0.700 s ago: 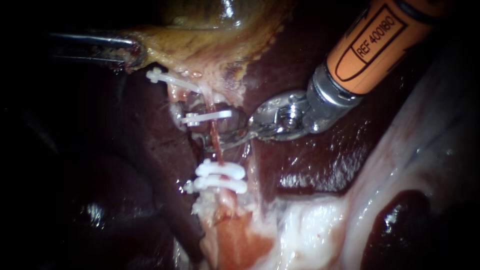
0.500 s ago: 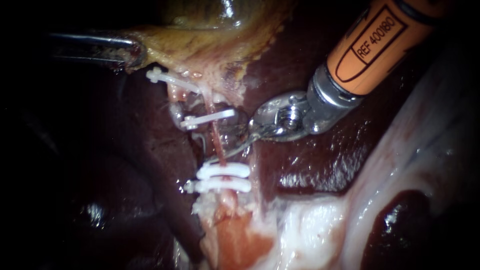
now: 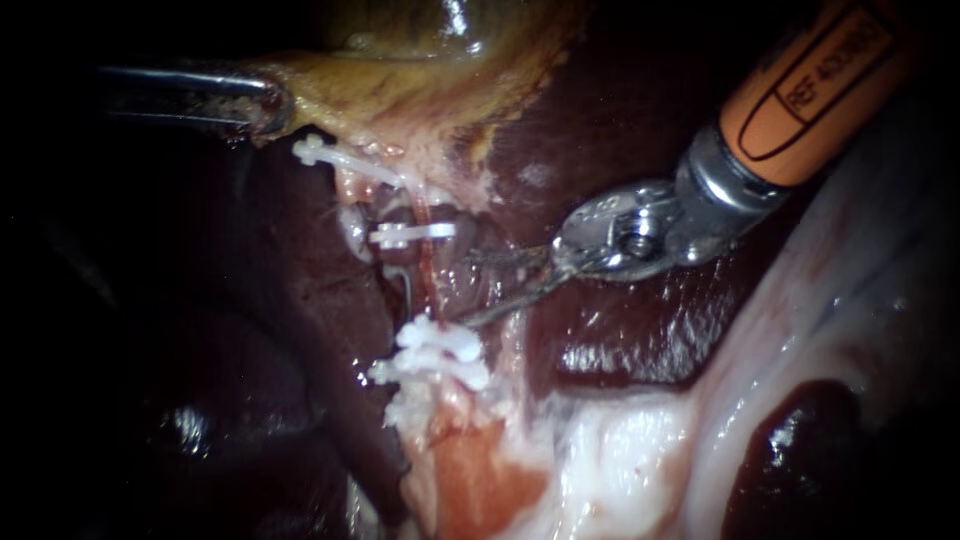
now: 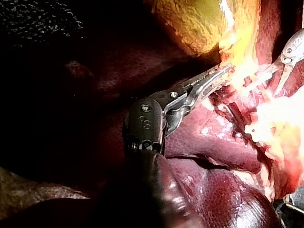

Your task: Go to the cutting position right tube

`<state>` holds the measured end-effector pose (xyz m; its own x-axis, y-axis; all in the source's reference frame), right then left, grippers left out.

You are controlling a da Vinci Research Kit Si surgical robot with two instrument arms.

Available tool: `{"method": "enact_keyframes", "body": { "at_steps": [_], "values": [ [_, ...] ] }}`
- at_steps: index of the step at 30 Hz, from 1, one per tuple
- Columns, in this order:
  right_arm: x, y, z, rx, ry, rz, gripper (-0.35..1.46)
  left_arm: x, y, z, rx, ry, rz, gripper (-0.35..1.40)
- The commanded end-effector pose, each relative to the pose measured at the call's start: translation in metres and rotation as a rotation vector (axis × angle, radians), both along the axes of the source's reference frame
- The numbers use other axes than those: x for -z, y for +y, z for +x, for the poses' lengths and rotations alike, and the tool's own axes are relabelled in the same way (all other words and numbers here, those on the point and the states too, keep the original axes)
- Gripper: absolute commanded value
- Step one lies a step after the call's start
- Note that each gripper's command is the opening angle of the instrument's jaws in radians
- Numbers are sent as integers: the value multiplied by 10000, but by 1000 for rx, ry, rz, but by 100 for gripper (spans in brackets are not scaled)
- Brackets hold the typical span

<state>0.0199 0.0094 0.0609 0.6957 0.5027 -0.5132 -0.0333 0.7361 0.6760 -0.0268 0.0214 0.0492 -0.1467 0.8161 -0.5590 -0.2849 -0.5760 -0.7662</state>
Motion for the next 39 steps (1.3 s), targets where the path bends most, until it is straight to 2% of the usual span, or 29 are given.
{"method": "enact_keyframes", "body": {
  "at_steps": [1,4,9,13,16,22,29,33,39],
  "values": [
    [3,3,-3,-8,20,7,133,0,0,0,0,0,0,-35],
    [11,9,-8,-34,76,24,134,-1,0,0,-1,0,0,-35],
    [17,5,-1,-41,100,24,136,-2,0,0,0,0,-1,-35],
    [15,-1,11,-62,115,37,136,-2,0,0,0,0,-1,-35],
    [11,-5,24,-72,107,40,140,-2,0,0,0,0,-1,-35],
    [2,-17,52,-61,115,65,140,-1,0,0,0,0,-1,-35],
    [1,-30,84,-60,171,111,143,-2,0,0,0,0,-1,-35],
    [4,-31,94,-46,197,140,145,-1,0,0,0,0,-1,-35],
    [9,-30,97,-60,219,148,145,-1,0,0,0,0,-1,-35]
  ]
}}
